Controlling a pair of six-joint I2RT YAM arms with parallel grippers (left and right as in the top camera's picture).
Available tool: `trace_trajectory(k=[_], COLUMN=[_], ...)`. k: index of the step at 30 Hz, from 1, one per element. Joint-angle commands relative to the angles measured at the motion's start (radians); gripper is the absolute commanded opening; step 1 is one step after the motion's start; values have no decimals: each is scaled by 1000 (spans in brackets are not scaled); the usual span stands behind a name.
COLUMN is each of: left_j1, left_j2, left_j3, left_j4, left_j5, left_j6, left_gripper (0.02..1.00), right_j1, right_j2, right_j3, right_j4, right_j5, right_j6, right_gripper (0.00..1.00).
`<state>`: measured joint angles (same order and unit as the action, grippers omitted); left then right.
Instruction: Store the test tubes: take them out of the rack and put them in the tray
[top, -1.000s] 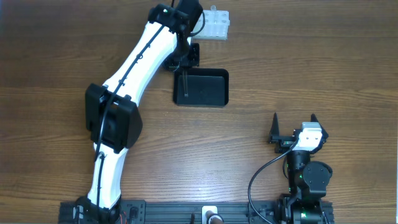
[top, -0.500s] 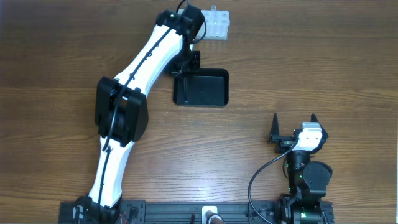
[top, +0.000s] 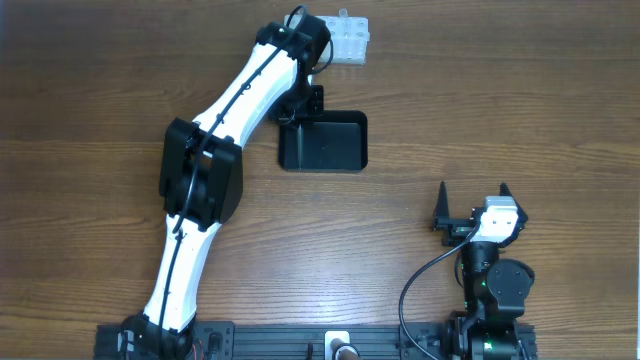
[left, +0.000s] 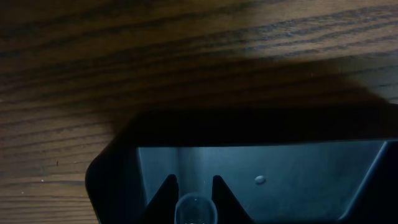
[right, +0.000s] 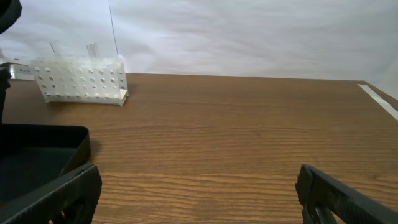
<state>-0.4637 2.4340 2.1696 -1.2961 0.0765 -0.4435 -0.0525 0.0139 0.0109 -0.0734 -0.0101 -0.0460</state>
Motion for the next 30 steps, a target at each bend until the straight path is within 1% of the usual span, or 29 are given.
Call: trace_trajectory(k=[1,4,6,11,17,21,24,26,30], left_j1=[0,0,1,-2,-12,-19,-22,-23,-20], left_j2=[58,63,63,54,-40,-141,-211,-247,-274], left_j3=[8,8,8,10,10,10,10,10,10], left_j4=[2,3,6,6,30,73,108,142,254], left_j5=[20,21,21,21,19,11,-26,-69,-201], left_j6=[-14,-14,-14,-14,-10,-10,-10,-10,-4], left_gripper=[97,174,207,255,266,325,419,448,562], right_j1=[-1,-1,-1,-1,-1,-1,-1,-1,-1], right_j2=[-9,-9,-9,-9,-9,-9,-9,-9,-9], right_j3=[-5,-5,-5,-5,-5,-5,-5,-5,-5], right_j4=[-2,-2,-2,-2,-2,-2,-2,-2,-2], right_j5=[-15,-15,-15,-15,-15,-15,-15,-15,-15], right_j6=[0,0,0,0,0,0,0,0,0], right_gripper=[993,991,991,993,993,991,993,993,993])
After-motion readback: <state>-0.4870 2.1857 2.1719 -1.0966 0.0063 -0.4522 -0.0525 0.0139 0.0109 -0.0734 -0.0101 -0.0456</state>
